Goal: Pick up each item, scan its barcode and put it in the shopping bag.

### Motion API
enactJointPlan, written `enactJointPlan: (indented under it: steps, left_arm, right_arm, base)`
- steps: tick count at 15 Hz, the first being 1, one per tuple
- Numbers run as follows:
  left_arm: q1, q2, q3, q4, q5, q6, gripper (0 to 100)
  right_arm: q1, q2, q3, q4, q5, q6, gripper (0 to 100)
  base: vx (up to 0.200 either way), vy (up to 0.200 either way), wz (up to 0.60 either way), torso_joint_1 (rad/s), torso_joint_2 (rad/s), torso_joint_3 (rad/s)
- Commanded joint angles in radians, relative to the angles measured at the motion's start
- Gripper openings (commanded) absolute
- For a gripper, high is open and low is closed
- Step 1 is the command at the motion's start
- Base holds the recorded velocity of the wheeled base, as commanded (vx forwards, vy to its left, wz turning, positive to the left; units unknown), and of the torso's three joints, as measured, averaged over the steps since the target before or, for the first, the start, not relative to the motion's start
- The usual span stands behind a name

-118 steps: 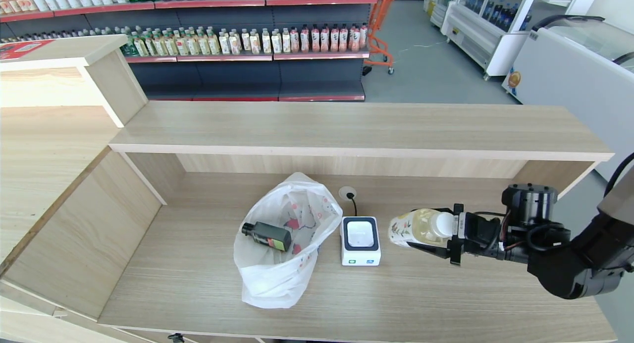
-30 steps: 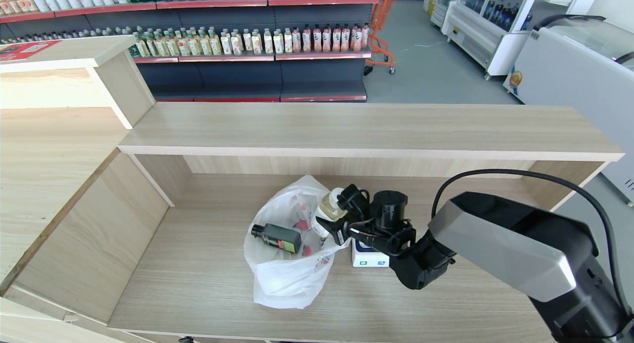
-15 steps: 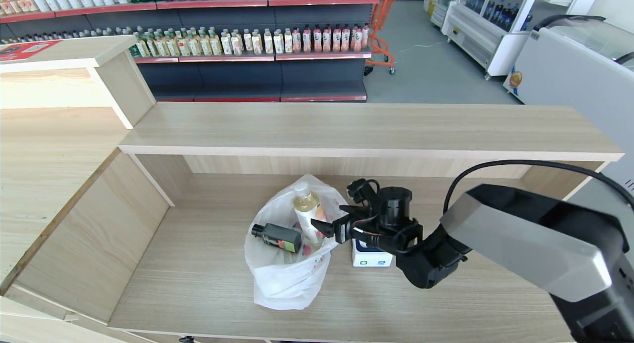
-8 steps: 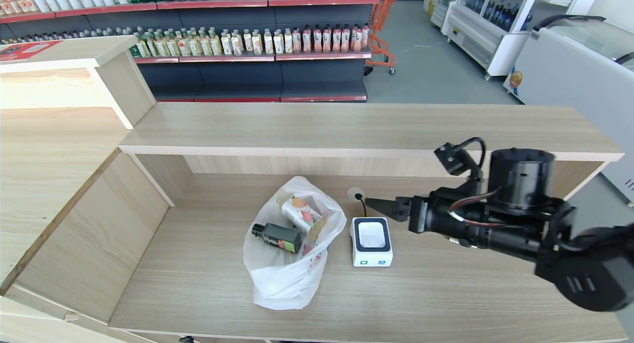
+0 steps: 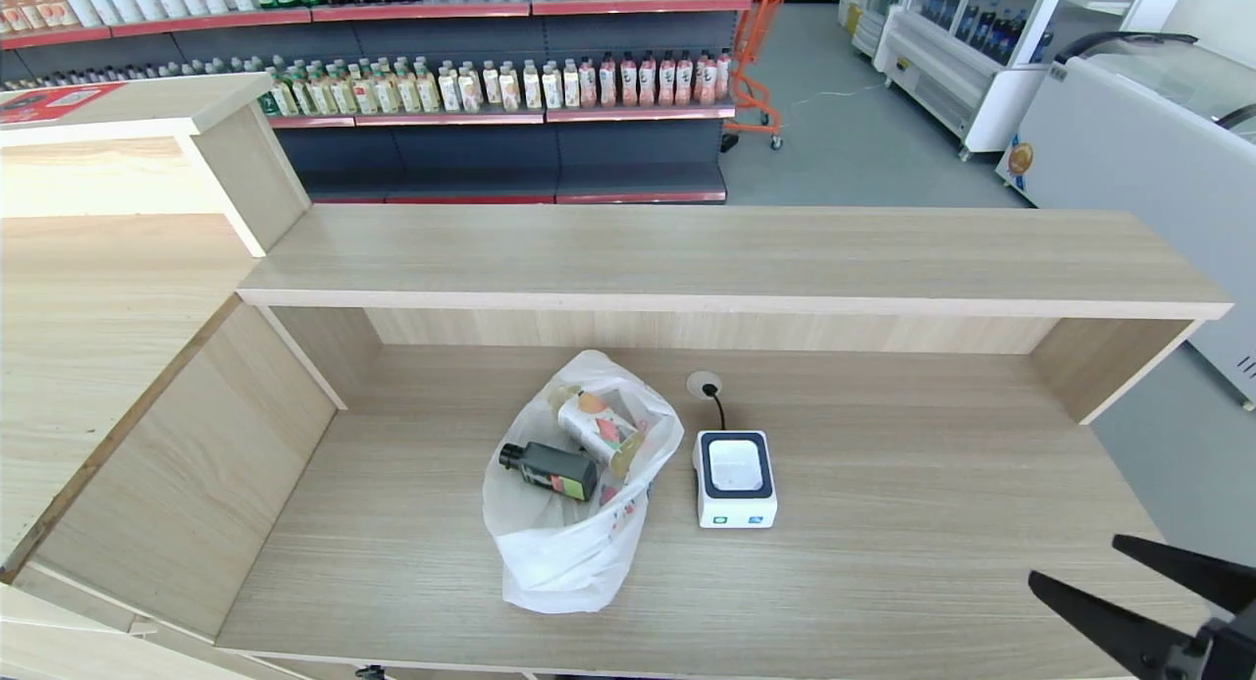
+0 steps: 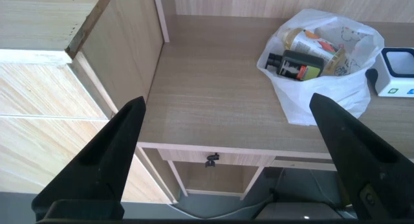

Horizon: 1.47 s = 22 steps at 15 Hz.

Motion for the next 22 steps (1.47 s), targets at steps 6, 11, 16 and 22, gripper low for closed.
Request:
enactJointPlan:
  steps: [6,11,16,22]
  left_arm:
    - [0.0,0.0,0.0,0.0,0.0,0.0,100]
    - [0.0,0.001,0.0,0.0,0.0,0.0,100]
    - [0.0,0.001,0.0,0.0,0.0,0.0,100]
    - [0.0,0.0,0.0,0.0,0.0,0.0,100]
  right_arm:
    - [-0.186,-0.766,0.177,0.42,-0.198,-0.01,100]
    - [-0.291,-0.863,0.177,0.419,-0.182,-0.069,100]
    - [-0.291,-0.863,0.177,0.42,-0.182,-0.06,0]
    - [-0.291,-0.863,0.177,0.42,-0.182,-0.035,0]
  base:
    - [0.0,0.0,0.0,0.0,0.0,0.0]
    - [0.0,0.0,0.0,0.0,0.0,0.0]
    - [0.0,0.0,0.0,0.0,0.0,0.0]
    - [0.0,0.0,0.0,0.0,0.0,0.0]
